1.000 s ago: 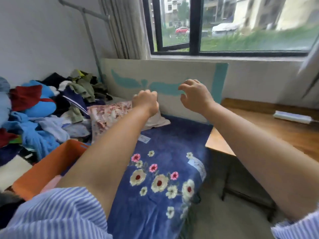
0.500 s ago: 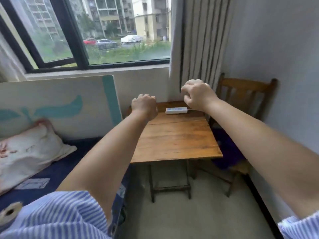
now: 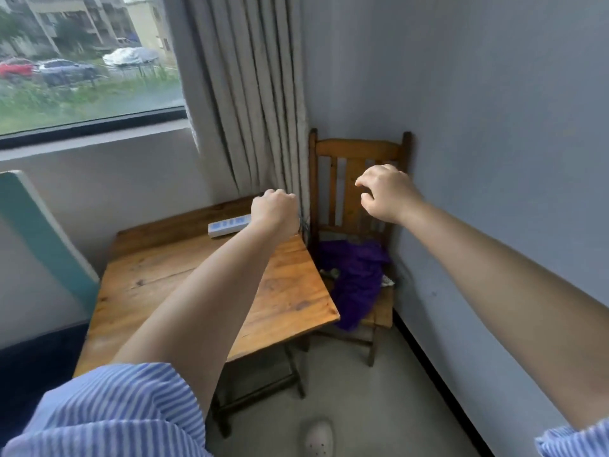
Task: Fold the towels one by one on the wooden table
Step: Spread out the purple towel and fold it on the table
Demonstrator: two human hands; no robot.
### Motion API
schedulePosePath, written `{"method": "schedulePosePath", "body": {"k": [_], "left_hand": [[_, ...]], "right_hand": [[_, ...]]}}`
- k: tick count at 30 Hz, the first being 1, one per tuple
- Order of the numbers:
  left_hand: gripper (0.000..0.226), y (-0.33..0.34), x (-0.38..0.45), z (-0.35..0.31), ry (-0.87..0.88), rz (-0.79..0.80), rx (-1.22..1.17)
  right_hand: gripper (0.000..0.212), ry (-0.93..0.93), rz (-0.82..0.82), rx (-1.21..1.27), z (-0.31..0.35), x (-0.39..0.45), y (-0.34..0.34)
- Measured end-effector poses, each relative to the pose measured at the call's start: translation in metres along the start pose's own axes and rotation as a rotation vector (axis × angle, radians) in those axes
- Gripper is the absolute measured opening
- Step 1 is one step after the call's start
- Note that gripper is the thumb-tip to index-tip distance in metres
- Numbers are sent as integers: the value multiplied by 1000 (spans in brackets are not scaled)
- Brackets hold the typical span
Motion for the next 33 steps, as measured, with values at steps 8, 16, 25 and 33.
{"method": "schedulePosePath", "body": {"k": [8, 16, 25, 33], "left_hand": [[29, 68, 147, -41, 158, 134, -44], [33, 162, 221, -78, 271, 367, -26], [31, 260, 276, -133, 201, 554, -58], [37, 371, 317, -181, 61, 715, -205]], "right_hand": [[35, 174, 101, 15, -90, 84, 70], [33, 327, 261, 92, -169, 97, 161], [34, 304, 476, 179, -252, 114, 270], [33, 282, 592, 231, -301, 105, 383]]}}
Point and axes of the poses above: each hand's wrist, its own x-axis towards the middle knuckle, its own y-axis out of the palm, z = x × y, the point moved 1 cm from there along x, towards the middle knuckle, and after that the axes turned 4 degrees about -y, right-handed, at the moved point
